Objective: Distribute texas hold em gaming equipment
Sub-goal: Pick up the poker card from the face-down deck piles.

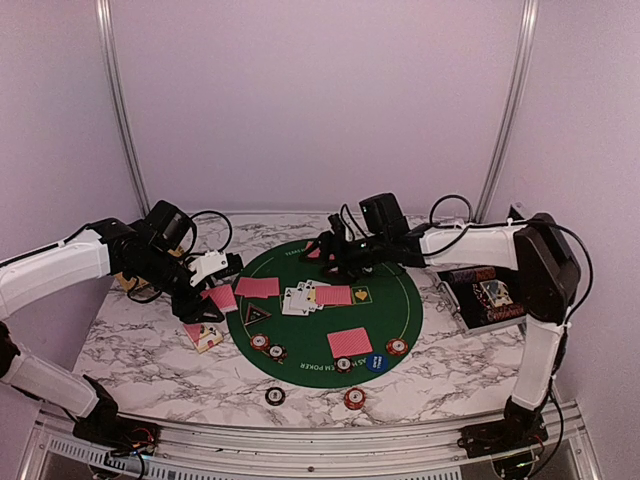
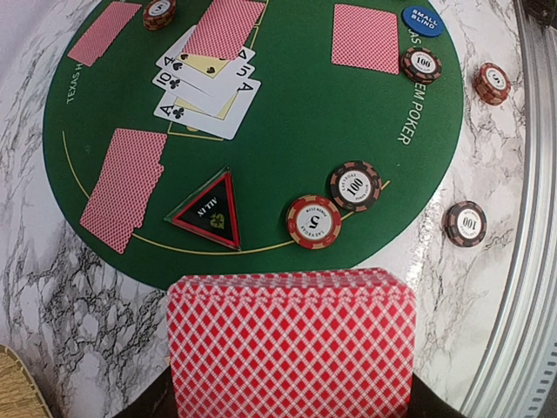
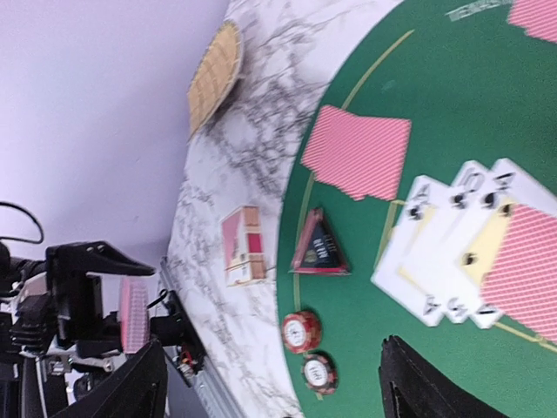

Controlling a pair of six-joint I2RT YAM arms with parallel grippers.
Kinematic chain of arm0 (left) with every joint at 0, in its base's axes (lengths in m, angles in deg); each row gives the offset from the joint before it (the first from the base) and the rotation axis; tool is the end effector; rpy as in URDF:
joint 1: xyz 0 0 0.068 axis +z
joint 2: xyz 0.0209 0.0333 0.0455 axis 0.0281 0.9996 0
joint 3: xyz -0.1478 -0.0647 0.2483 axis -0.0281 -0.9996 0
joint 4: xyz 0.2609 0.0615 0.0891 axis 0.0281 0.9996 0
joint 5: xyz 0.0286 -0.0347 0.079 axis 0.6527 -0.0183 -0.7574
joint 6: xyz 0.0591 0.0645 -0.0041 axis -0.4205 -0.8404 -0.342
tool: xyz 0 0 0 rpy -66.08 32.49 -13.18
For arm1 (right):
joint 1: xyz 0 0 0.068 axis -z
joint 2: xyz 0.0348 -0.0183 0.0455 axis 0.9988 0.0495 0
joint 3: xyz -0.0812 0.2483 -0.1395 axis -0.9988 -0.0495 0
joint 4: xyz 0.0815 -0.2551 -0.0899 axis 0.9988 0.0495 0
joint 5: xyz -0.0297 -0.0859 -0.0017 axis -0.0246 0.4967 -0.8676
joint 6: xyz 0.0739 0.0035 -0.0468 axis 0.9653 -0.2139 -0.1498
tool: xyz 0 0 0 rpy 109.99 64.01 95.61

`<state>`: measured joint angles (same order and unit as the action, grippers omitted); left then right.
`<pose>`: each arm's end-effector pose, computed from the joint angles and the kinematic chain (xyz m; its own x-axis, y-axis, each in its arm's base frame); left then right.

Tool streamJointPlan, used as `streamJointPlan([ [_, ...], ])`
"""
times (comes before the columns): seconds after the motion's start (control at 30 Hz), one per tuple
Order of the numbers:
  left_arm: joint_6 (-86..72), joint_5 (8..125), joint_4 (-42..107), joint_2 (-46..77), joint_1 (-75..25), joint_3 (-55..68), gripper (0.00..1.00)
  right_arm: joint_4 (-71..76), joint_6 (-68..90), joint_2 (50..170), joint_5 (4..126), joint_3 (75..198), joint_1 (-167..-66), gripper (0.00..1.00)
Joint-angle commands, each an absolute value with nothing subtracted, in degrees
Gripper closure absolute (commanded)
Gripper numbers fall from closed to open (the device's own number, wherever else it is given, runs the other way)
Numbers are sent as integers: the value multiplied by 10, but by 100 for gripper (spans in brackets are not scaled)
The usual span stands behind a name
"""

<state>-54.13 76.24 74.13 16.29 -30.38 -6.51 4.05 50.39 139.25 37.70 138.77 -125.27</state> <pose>0.2463 -0.1819 0.2517 -0.2002 0.7735 -0.6013 0.9367 0.3311 0.1141 0.3596 0.3381 0.2138 -0.9413 0.0171 -0.3371 -0.2844 0.4976 0.8194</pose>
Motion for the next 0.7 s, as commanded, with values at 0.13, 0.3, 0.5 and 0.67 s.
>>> streamJointPlan([
  [0.13,-540,773,733,155,-305,-57,99,-170,661,1445,288,1395,-1339,17],
  [0.3,-539,775,732,158,-305,-55,99,-225,700,1486,274,1417,-1375,17],
  [0.5,-539,775,730,155,-305,-56,99,-282,744,1528,262,1438,-1400,17],
  [0.67,-539,776,730,154,-305,-57,99,-313,770,1550,257,1451,-1411,17],
])
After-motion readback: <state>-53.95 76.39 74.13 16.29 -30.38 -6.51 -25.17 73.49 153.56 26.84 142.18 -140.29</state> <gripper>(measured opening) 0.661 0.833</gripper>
